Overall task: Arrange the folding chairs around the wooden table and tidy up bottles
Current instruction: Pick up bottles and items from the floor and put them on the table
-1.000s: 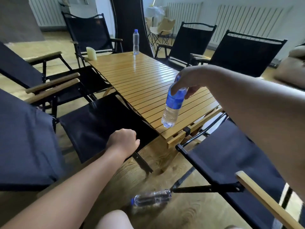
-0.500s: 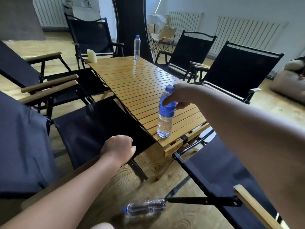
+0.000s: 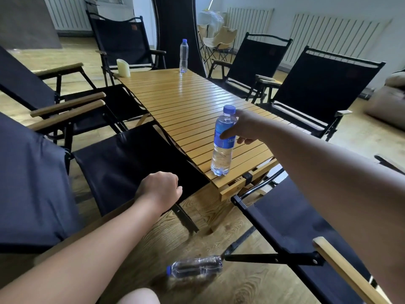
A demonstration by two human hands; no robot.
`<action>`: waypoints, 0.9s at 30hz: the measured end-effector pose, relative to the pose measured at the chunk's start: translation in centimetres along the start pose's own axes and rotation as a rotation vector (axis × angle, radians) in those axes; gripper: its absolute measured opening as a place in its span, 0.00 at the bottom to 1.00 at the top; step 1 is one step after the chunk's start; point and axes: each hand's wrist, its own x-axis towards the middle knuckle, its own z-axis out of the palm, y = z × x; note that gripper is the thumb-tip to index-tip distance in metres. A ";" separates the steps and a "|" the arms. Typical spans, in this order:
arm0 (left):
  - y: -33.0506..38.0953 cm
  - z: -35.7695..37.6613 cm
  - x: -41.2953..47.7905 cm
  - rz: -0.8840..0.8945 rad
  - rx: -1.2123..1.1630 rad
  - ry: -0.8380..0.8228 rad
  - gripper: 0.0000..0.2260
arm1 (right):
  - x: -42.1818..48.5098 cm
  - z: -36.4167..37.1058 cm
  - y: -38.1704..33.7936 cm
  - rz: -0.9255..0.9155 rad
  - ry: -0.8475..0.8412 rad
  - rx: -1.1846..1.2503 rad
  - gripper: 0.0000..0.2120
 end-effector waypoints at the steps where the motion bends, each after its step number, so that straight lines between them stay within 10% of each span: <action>1: 0.0 0.0 0.0 -0.003 0.001 0.002 0.13 | -0.1 0.0 0.0 0.001 0.003 0.005 0.26; 15: 0.0 -0.4 -0.1 -0.031 -0.021 -0.035 0.11 | -1.6 1.5 0.4 0.110 0.137 0.061 0.28; 21: 0.0 -0.4 0.0 -0.045 -0.051 -0.037 0.11 | -4.0 7.3 2.1 0.185 -0.334 -0.068 0.19; 27: -0.2 -0.1 0.0 -0.044 -0.076 -0.023 0.11 | -4.4 14.1 1.1 0.155 -0.345 -0.353 0.17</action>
